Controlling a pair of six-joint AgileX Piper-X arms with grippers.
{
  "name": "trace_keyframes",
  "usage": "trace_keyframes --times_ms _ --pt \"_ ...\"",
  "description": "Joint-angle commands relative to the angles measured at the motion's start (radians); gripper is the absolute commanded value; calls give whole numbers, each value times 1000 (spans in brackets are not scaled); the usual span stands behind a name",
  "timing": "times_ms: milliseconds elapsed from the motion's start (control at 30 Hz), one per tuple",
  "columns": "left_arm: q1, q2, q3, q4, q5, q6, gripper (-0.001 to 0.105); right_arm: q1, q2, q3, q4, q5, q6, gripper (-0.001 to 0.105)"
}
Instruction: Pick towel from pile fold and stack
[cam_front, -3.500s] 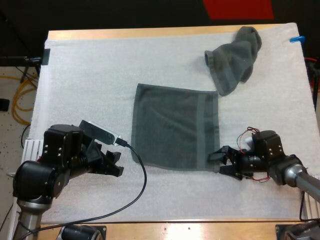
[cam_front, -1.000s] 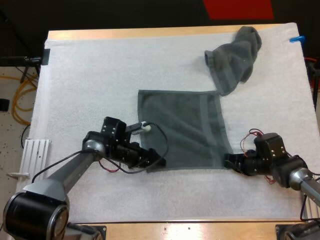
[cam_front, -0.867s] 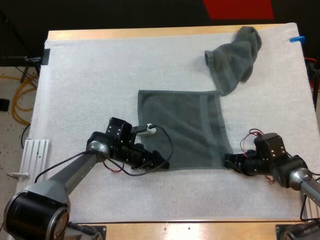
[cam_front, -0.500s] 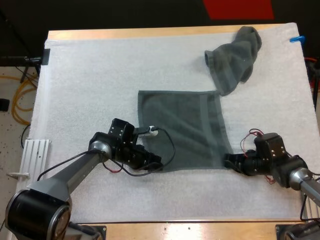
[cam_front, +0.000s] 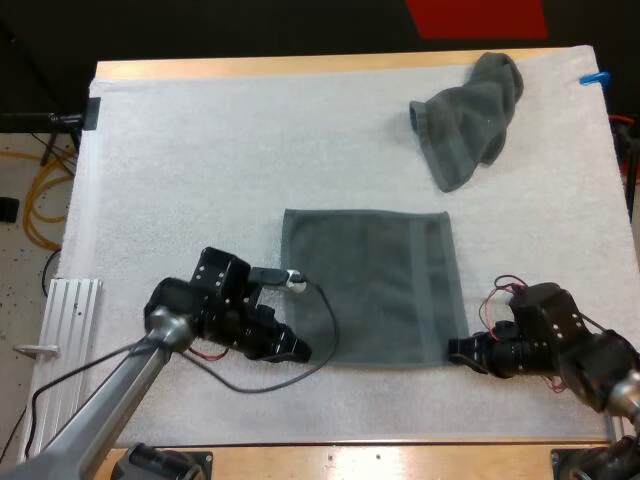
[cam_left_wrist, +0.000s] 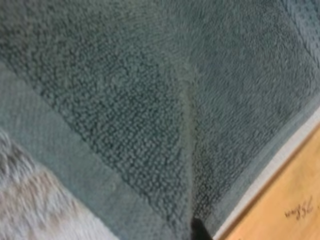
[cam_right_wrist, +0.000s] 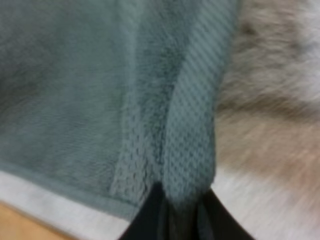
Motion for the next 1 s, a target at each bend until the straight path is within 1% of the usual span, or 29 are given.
trace_keyframes --times_ms 0,67,167,200,267,300,367,433,533,600,633,667,767,900,967 --pt "-5 -19 8 27 -5 9 0 16 -26 -15 38 22 23 0" --pt "-5 -47 24 22 -3 9 0 42 -69 -20 27 55 102 0" --pt "1 -41 29 -25 -9 -6 0 37 -63 -20 -23 63 171 0" --pt "3 -39 29 -60 -10 -22 0 35 -53 -20 -33 57 179 0" --pt "20 -25 29 -181 -12 -104 0 27 -10 -20 -90 24 221 0" --pt "26 -18 29 -209 -12 -131 0 24 7 -20 -119 15 231 0" --pt "49 16 29 -337 -8 -219 0 9 76 -20 -215 11 271 0" --pt "64 49 29 -411 2 -264 0 -15 130 -20 -305 11 309 0" --pt "74 115 29 -495 28 -285 0 -71 221 -20 -439 9 398 0" --pt "74 157 29 -538 28 -286 0 -102 265 -20 -520 -9 425 0" --pt "74 184 29 -571 27 -299 0 -122 293 -20 -558 -26 447 0" --pt "74 208 29 -606 25 -323 0 -142 322 -20 -595 -52 461 0" --pt "74 254 29 -696 19 -369 0 -182 389 -20 -651 -76 469 0" --pt "74 286 25 -774 -9 -375 0 -196 447 -20 -697 -86 479 0" --pt "74 292 25 -813 -47 -375 0 -196 476 -20 -734 -86 486 0"
